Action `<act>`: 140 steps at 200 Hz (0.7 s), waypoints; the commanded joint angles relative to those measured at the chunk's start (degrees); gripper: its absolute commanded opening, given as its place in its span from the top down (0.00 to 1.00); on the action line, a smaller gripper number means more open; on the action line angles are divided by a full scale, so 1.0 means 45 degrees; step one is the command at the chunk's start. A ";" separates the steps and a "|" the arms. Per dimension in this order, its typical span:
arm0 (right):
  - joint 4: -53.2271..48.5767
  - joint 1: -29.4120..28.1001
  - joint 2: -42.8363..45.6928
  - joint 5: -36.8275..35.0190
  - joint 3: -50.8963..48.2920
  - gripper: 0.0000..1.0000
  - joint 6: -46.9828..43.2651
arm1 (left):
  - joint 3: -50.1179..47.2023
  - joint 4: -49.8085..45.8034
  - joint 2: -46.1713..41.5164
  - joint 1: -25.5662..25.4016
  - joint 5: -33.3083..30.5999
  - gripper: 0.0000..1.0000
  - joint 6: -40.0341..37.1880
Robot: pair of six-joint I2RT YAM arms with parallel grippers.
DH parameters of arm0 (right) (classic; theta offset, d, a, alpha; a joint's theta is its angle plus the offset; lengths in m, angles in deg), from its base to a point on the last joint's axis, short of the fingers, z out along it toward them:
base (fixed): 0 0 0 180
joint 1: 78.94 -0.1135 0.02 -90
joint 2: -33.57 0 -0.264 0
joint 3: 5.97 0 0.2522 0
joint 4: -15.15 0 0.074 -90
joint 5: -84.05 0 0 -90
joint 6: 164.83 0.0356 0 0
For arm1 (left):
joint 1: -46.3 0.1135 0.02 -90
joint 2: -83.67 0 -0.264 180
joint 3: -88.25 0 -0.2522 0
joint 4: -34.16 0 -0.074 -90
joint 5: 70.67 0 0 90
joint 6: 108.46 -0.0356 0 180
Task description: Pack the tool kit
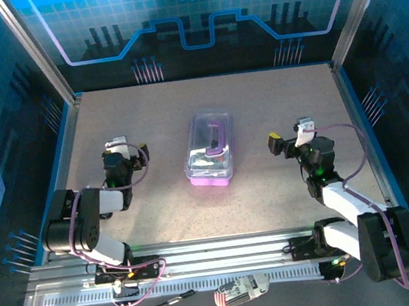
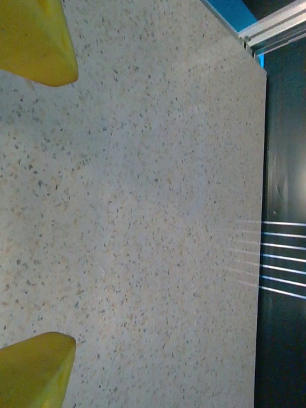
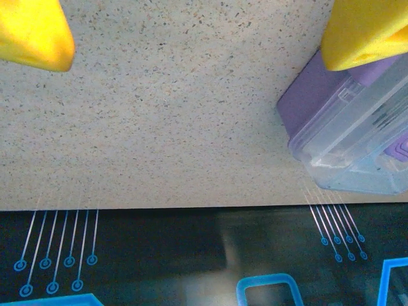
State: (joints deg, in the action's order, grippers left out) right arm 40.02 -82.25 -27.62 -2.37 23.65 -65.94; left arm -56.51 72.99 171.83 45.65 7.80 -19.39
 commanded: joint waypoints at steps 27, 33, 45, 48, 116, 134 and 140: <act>0.0414 -0.0148 0.0531 0.0165 -0.0228 0.00 -0.2326 | 0.0053 0.0093 0.0116 -0.0051 0.0619 0.01 0.0382; 0.0409 -0.0162 0.0479 0.0165 -0.0263 0.00 -0.2379 | 0.0063 0.0098 0.0116 -0.0046 0.0619 0.01 0.0360; 0.0315 -0.0166 0.0246 0.0281 -0.0335 0.00 -0.2660 | 0.0087 0.0056 0.0118 -0.0117 0.0589 0.01 0.0282; 0.0303 -0.0163 0.0139 0.0329 -0.0340 0.00 -0.2768 | 0.0105 0.0036 0.0133 -0.0138 0.0609 0.01 0.0253; 0.9231 -0.0428 -0.6585 -0.0007 -0.1599 0.00 -0.3246 | 0.0069 0.0085 0.0135 -0.0203 0.0577 0.01 0.0192; 0.7895 -0.0395 -0.6131 -0.1080 -0.1142 0.00 -0.2725 | 0.0071 0.0119 0.0126 -0.0218 0.0608 0.01 0.0152; 0.7624 -0.0385 -0.6274 -0.1460 -0.0786 0.00 -0.2582 | 0.0072 0.0100 0.0131 -0.0226 0.0609 0.01 0.0152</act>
State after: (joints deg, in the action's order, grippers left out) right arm 66.45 -83.45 -56.36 -2.20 16.70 -78.79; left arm -56.51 72.99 171.85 45.15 9.33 -18.43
